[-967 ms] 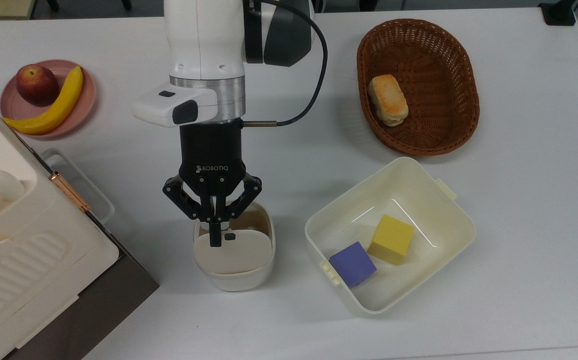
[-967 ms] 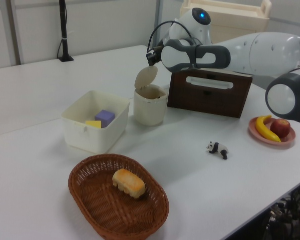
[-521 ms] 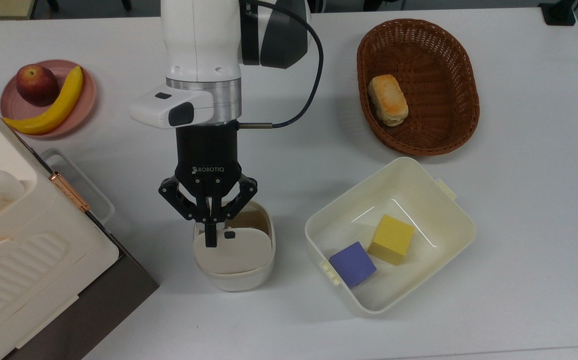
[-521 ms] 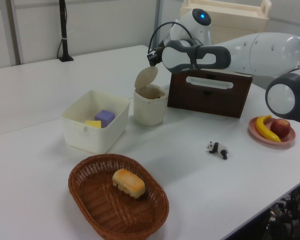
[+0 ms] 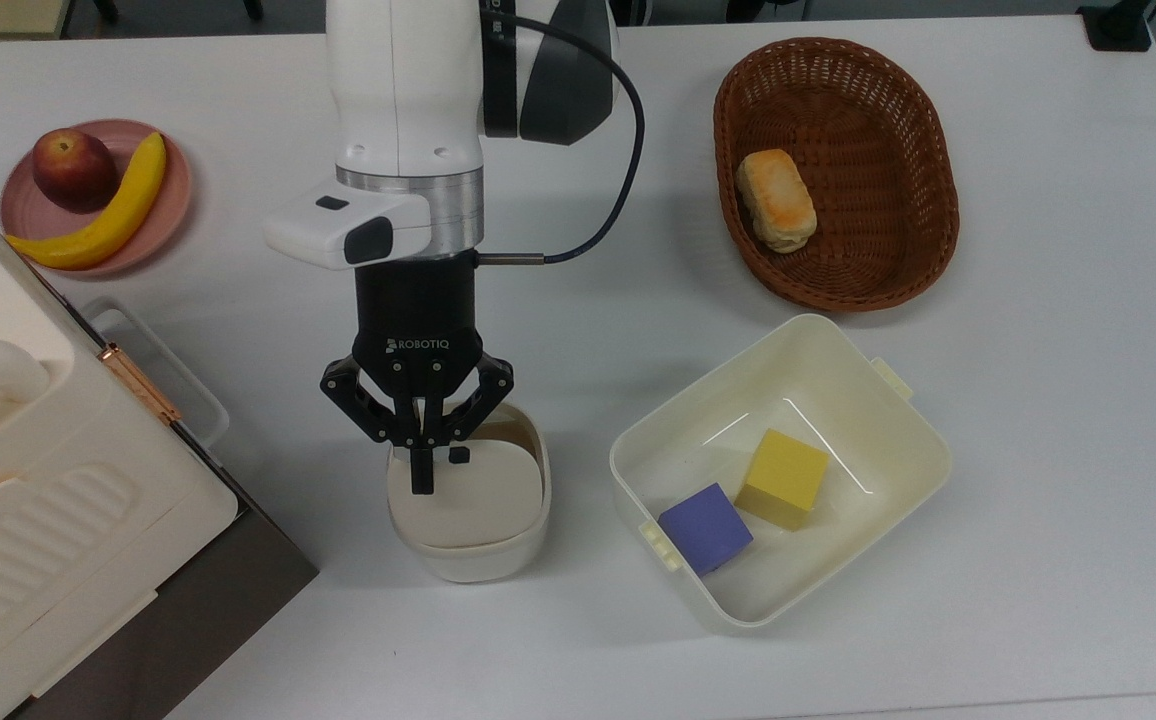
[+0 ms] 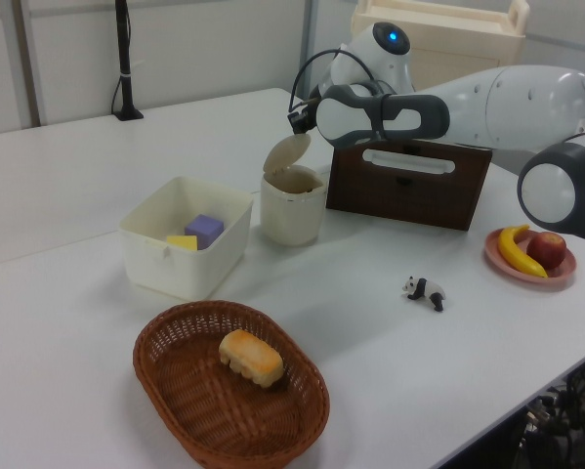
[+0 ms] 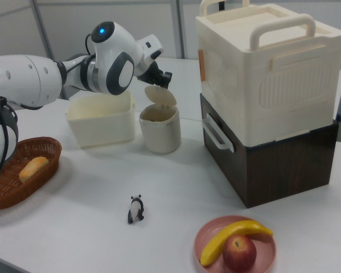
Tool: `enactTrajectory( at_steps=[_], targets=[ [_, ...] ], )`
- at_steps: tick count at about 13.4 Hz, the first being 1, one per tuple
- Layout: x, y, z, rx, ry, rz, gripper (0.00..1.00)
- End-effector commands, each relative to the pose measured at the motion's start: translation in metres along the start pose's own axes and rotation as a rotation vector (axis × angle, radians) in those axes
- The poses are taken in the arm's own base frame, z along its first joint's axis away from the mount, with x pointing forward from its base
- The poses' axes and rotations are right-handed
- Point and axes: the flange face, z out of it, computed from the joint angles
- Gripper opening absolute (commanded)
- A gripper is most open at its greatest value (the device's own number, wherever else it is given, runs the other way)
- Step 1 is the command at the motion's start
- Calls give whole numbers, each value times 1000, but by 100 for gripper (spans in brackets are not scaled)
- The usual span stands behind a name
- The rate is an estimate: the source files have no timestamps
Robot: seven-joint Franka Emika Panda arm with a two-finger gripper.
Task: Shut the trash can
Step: 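Push the flip lid down onto the trash can rim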
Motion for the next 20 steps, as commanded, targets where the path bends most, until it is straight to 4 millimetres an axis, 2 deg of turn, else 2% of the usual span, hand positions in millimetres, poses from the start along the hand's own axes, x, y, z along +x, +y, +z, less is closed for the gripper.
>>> enactTrajectory(
  at_steps=[1,5,12,20],
  targets=[
    [-17,-7,-11,6,-24,-46,0],
    [-21,-9,-11,9,-33,-55,0],
    [-33,-8,-24,12,-54,-74,0],
    [-47,-7,-17,14,-85,-95,0]
  ],
)
